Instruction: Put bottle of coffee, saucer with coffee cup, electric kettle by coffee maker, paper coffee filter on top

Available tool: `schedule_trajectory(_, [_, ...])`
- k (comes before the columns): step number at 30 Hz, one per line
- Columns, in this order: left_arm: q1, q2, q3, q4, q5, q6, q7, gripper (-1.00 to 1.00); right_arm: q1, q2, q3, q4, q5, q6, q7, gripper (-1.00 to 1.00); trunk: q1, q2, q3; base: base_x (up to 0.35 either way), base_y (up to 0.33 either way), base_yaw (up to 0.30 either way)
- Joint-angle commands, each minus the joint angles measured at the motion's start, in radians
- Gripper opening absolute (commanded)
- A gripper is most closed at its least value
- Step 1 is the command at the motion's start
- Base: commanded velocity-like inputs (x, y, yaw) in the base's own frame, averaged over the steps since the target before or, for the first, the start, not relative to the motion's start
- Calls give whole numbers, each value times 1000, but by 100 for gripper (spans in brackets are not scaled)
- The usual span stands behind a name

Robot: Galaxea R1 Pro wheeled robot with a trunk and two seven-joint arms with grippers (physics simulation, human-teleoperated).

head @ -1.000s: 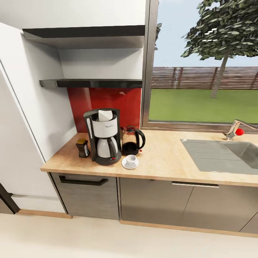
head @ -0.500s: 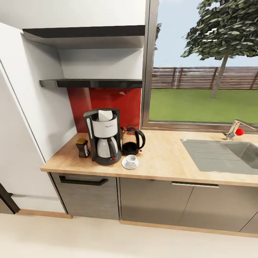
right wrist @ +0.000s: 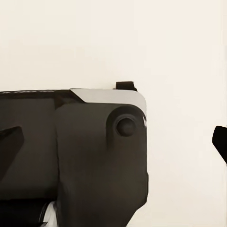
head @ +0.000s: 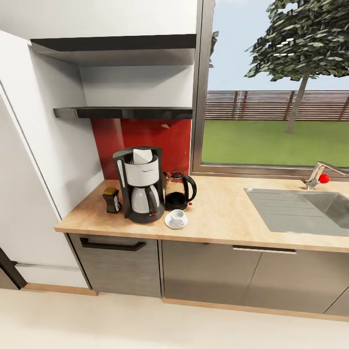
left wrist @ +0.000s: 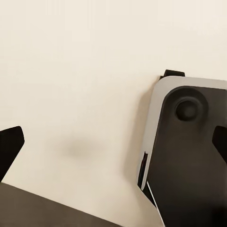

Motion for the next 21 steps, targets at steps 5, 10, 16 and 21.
schedule_trajectory(5, [-1,0,7,2,-11,-4,4,100,-1,-1,-200,-1,226,1,-4,100,1,-2,-2,0,0,0])
schedule_trajectory(10, [-1,0,5,2,-11,-4,5,100,-1,-9,-233,-2,280,1,-4,100,1,-2,-2,0,0,0])
schedule_trajectory(16, [0,0,5,4,-11,1,13,100,-1,-9,-237,-2,284,1,-4,100,1,-2,-2,0,0,0])
schedule_trajectory(21, [-1,-1,5,4,-12,0,13,100,-1,-8,-238,-2,284,1,-4,100,1,-2,-2,0,0,0])
